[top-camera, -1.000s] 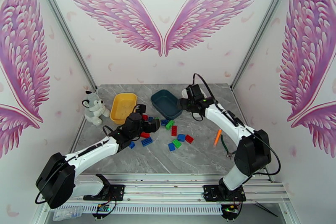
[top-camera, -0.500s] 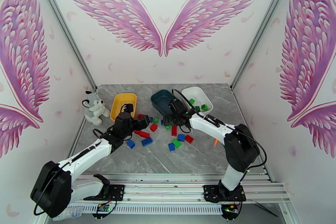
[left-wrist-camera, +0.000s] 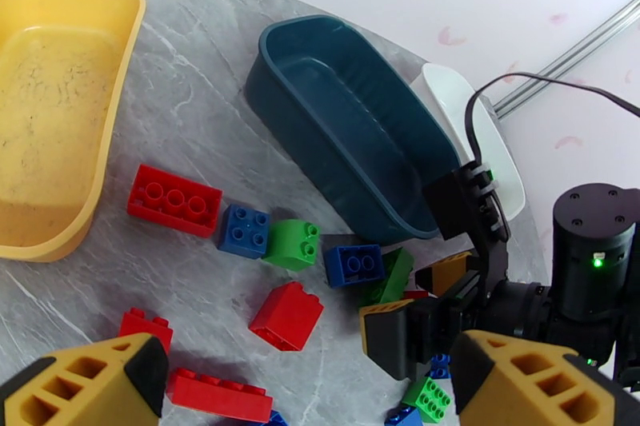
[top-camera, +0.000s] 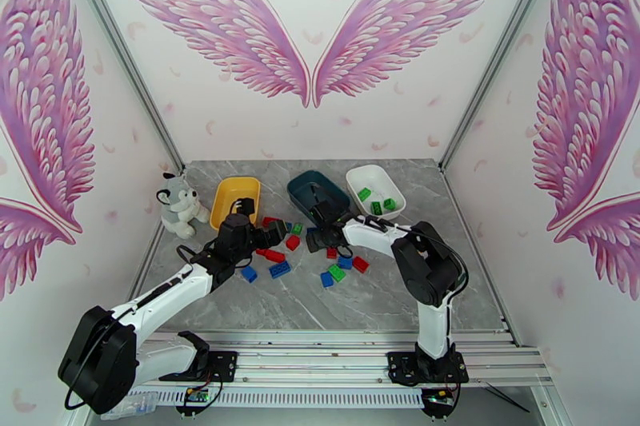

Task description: Sort the legos into containers by color

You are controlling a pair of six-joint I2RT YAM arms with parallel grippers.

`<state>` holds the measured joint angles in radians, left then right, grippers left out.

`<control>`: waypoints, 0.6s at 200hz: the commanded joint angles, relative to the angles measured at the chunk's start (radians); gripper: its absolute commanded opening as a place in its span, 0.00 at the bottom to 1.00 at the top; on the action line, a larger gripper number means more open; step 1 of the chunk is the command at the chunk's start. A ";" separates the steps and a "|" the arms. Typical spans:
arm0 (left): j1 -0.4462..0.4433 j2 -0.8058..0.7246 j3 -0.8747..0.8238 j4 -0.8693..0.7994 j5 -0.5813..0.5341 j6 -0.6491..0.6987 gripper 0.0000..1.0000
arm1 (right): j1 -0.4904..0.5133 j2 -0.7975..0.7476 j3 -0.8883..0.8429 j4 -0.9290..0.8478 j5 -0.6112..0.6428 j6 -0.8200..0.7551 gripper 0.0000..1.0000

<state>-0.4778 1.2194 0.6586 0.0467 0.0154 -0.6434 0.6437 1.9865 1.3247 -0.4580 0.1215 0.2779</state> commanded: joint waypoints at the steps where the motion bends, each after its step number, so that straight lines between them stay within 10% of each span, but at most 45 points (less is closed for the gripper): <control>1: 0.006 -0.015 -0.011 -0.001 0.018 -0.006 0.99 | 0.004 0.032 0.045 0.021 0.023 -0.034 0.88; 120: 0.009 0.007 -0.004 0.004 0.032 -0.010 0.99 | 0.019 0.022 0.022 0.073 -0.037 -0.092 0.85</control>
<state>-0.4774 1.2217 0.6586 0.0498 0.0383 -0.6548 0.6460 2.0403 1.3643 -0.4122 0.1192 0.2077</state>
